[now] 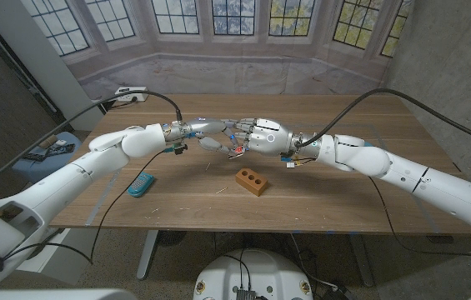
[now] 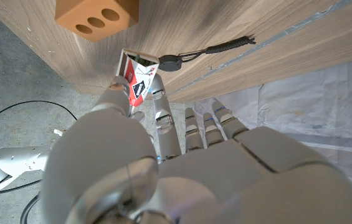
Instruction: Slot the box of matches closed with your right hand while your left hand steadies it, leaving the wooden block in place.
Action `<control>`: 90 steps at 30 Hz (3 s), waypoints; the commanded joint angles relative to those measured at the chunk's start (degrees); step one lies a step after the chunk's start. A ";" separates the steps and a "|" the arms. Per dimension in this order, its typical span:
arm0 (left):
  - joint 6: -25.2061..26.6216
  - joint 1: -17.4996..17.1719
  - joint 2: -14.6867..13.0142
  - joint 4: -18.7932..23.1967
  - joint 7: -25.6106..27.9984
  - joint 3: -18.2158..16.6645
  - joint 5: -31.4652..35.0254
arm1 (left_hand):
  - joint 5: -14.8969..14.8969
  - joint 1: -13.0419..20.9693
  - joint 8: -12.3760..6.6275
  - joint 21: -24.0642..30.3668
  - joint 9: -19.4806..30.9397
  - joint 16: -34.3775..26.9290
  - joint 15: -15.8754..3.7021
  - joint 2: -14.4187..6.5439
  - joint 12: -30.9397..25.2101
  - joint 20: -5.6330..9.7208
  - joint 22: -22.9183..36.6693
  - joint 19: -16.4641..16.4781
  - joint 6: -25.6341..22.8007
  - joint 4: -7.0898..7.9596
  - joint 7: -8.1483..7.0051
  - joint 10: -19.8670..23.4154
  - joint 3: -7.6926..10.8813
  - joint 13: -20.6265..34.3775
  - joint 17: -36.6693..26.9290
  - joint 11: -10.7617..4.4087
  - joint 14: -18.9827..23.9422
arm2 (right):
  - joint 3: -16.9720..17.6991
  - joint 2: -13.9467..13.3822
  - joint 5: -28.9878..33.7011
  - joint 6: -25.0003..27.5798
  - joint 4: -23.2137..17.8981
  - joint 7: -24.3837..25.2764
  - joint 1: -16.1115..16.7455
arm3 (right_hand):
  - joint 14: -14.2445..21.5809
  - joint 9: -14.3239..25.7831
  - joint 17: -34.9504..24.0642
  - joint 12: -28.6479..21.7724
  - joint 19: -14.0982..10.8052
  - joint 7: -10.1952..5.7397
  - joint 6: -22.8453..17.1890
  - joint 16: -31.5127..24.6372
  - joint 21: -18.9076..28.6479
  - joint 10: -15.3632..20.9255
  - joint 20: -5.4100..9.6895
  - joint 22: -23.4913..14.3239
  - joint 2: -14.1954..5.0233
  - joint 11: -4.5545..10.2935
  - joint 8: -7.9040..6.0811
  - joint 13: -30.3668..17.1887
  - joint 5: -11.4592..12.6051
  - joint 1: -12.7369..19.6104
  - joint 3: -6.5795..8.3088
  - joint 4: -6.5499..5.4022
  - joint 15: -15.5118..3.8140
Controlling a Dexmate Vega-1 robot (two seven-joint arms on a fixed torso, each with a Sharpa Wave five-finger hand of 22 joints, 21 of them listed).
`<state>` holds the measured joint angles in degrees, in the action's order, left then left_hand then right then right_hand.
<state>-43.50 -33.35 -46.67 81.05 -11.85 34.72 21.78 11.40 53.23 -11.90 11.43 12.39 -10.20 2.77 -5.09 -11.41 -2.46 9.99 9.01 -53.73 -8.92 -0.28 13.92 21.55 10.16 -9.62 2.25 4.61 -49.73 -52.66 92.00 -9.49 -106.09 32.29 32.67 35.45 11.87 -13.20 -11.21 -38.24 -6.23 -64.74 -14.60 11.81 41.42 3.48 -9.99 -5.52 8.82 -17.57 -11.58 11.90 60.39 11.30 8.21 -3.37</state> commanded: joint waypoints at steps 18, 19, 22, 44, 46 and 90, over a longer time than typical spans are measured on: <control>-0.43 0.23 0.35 -0.62 0.61 0.29 0.10 | -0.18 0.33 -0.50 0.10 0.32 0.01 0.33 -0.84 0.11 -0.24 0.24 0.26 -0.59 -0.19 -0.03 0.61 0.16 0.14 -0.04 0.36 0.51 | -0.31 0.24 0.42 1.79 0.15 -0.28 0.90 | -0.61 0.22 -0.11 0.35 0.47 -0.92 4.78 0.70 -0.13 -1.32 5.73 -0.10 0.34 -0.83 1.86 -0.12 0.58 0.36 -0.64 0.38 -9.23; -0.42 0.23 0.35 -0.62 0.57 0.31 0.07 | -0.18 0.34 -0.49 0.10 0.32 -0.01 0.38 -0.84 0.11 -0.22 0.24 0.27 -0.58 -0.19 -0.05 0.63 0.17 0.14 -0.04 0.37 0.56 | -0.27 0.21 0.46 1.93 0.08 -0.40 0.99 | -0.62 0.23 -0.09 0.36 0.54 -0.90 5.04 0.74 -0.15 -1.39 5.71 -0.10 0.36 -0.91 1.96 -0.12 0.60 0.39 -0.64 0.39 -9.25; -0.42 0.25 0.39 -0.61 0.61 0.32 0.15 | -0.19 0.34 -0.51 0.10 0.32 -0.02 0.42 -0.83 0.09 -0.21 0.24 0.28 -0.62 -0.20 0.03 0.69 0.17 0.14 -0.04 0.31 0.60 | -0.22 0.24 0.46 2.20 0.06 -0.52 1.11 | -0.79 0.25 0.02 0.36 0.58 -0.88 6.00 0.94 -0.16 -1.56 5.60 -0.09 0.57 -0.96 2.34 -0.12 0.65 0.40 -0.70 0.43 -9.22; -1.24 1.35 1.29 -2.11 0.48 1.05 0.30 | -0.19 0.41 -0.42 0.11 0.32 0.00 0.60 -0.82 0.15 -0.33 0.24 0.33 -0.39 -0.23 -0.17 0.61 0.21 0.15 -0.04 0.53 0.67 | 0.27 0.52 0.92 3.84 -0.70 -3.21 1.67 | -2.00 0.22 0.60 0.67 1.48 -1.63 11.64 2.18 -0.45 -3.78 4.66 -0.05 1.75 -1.82 4.66 -0.12 1.14 -0.01 -0.99 0.37 -8.78; -1.28 1.43 1.36 -2.28 0.53 1.09 0.33 | -0.19 0.42 -0.44 0.11 0.32 -0.01 0.61 -0.81 0.14 -0.31 0.24 0.34 -0.46 -0.23 -0.14 0.62 0.22 0.15 -0.04 0.49 0.71 | 0.32 0.58 0.93 3.97 -0.74 -3.66 1.71 | -2.09 0.18 0.66 0.68 1.54 -1.89 12.27 2.30 -0.46 -4.12 4.59 -0.05 1.89 -1.91 4.92 -0.12 1.24 -0.18 -1.01 0.29 -8.74; -2.13 1.23 1.58 -2.79 2.28 0.94 0.93 | -0.18 0.39 -0.38 0.04 0.34 0.00 1.09 -0.76 0.20 -0.79 0.23 0.17 -0.24 -0.19 -0.15 0.51 0.22 0.16 -0.04 0.65 0.98 | 2.48 0.45 -0.33 5.22 -3.49 -12.02 3.27 | -5.33 0.05 0.73 0.85 3.46 -4.67 21.63 3.27 -0.78 -8.84 1.91 -0.02 3.89 -3.25 6.99 -0.17 2.50 -3.28 -1.95 -0.60 -6.74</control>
<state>-45.47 -32.11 -45.21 78.27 -9.70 35.66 22.62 11.40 53.24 -11.96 11.43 12.66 -10.20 3.60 -5.09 -11.41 -2.98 9.99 9.11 -53.93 -8.92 -0.29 14.23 21.55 10.16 -9.62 2.56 5.44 -48.06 -52.03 92.50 -4.45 -108.83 22.30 35.43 30.42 11.72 -12.40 -10.55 -35.24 -10.86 -43.55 -11.43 11.20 33.00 3.39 -9.87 -1.60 5.55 -10.98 -11.58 13.99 57.53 9.48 7.65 -2.65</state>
